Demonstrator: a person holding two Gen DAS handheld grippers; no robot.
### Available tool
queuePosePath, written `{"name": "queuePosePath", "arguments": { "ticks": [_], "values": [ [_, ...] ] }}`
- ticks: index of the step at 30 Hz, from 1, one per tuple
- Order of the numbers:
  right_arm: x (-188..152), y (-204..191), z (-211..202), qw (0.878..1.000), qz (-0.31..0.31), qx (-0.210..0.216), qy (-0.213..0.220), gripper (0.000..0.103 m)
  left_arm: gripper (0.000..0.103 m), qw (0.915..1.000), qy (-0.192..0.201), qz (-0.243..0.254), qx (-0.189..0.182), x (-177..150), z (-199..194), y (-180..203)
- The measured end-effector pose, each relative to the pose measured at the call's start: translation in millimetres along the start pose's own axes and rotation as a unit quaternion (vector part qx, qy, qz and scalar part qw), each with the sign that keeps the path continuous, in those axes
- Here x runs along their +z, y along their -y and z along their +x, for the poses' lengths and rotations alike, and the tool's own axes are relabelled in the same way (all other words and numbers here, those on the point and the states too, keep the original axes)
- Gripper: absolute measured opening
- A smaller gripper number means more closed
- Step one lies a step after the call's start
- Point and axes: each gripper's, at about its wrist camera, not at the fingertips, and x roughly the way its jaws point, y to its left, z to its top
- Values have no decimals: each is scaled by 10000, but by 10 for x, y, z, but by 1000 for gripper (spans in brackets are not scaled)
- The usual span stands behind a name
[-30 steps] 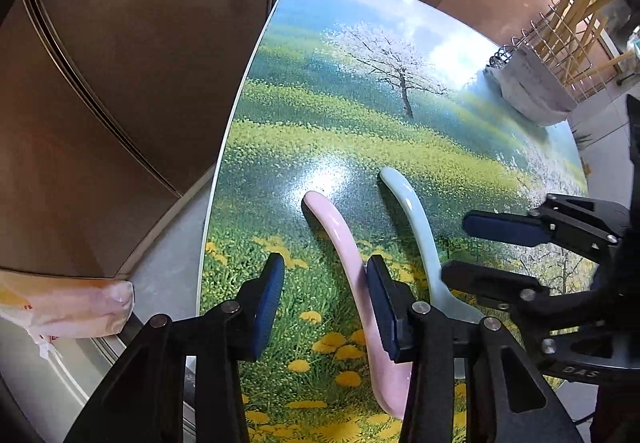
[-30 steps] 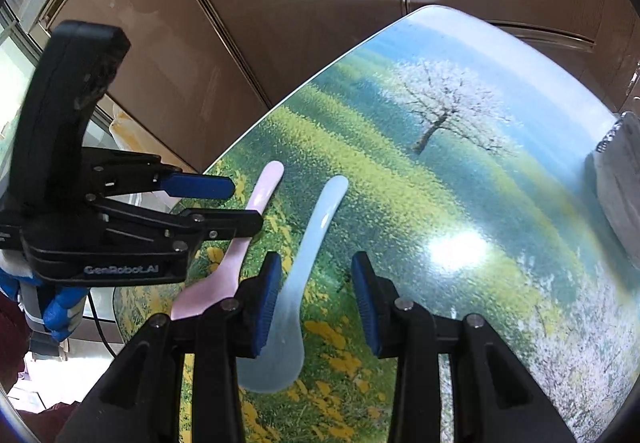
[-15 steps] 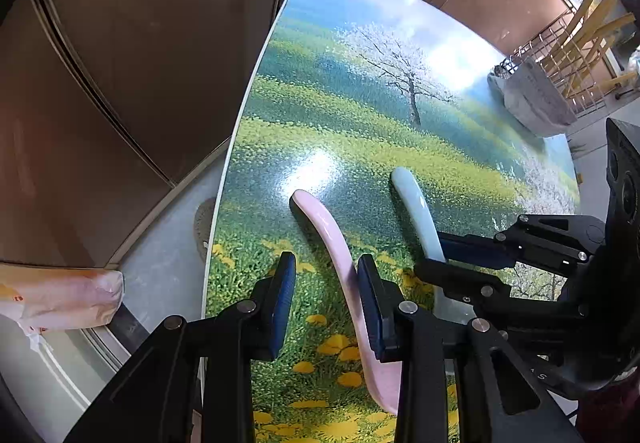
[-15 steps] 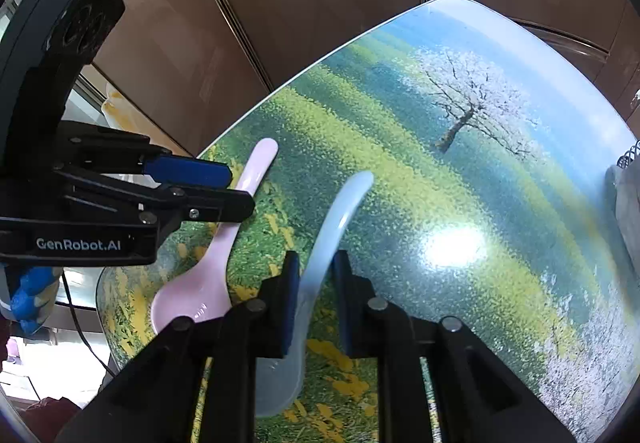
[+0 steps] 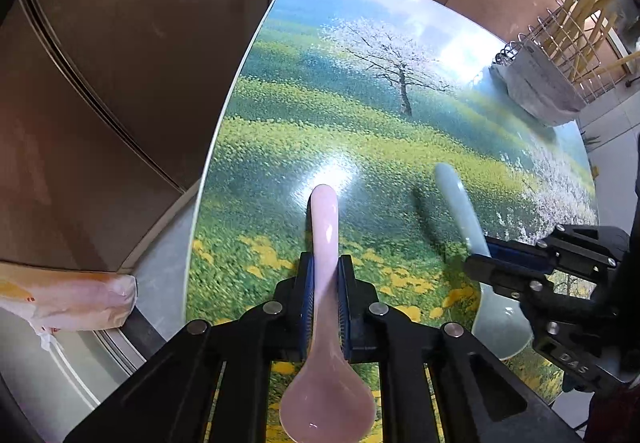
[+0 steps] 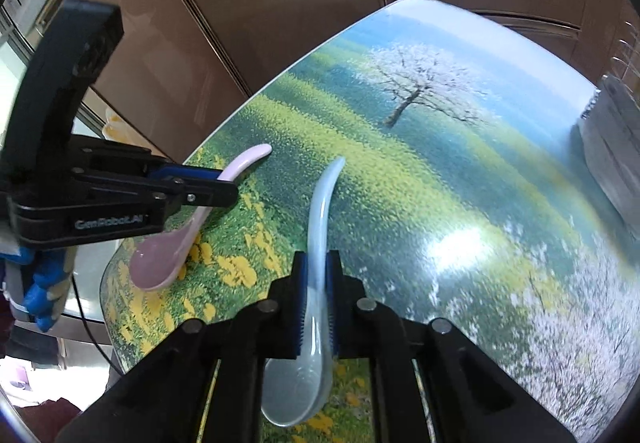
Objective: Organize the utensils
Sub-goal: 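Lift both spoons upright and carry them over the wire basket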
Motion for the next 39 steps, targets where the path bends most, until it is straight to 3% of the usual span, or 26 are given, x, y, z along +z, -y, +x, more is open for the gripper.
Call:
{"name": "queuePosePath", "arguments": {
  "ticks": [4, 11, 20, 25, 30, 35, 39],
  "values": [
    [-137, -25, -248, 9993, 71, 103, 355, 8, 11, 9997, 218, -2, -94, -87, -109, 53],
    [-549, 16, -809, 9929, 375, 93, 1125, 8, 11, 9930, 904, 95, -758, -250, -510, 353],
    [-733, 269, -1532, 9759, 700, -606, 1974, 8, 11, 9754, 1661, 582, -1327, -142, -949, 1070],
    [-605, 503, -2107, 9569, 805, -1095, 2568, 8, 11, 9634, 1953, 797, -1654, 176, -1271, 1445],
    [-207, 756, -2669, 9299, 760, -1635, 3207, 8, 11, 9452, 2466, 1079, -1848, 636, -1695, 1899],
    [138, 983, -2902, 9048, 739, -2085, 3638, 8, 11, 9330, 2934, 1189, -1709, 1060, -1857, 2242],
    [380, 1205, -2849, 8825, 635, -2514, 3923, 8, 11, 9208, 3459, 1270, -1277, 1416, -1798, 2508]
  ]
}}
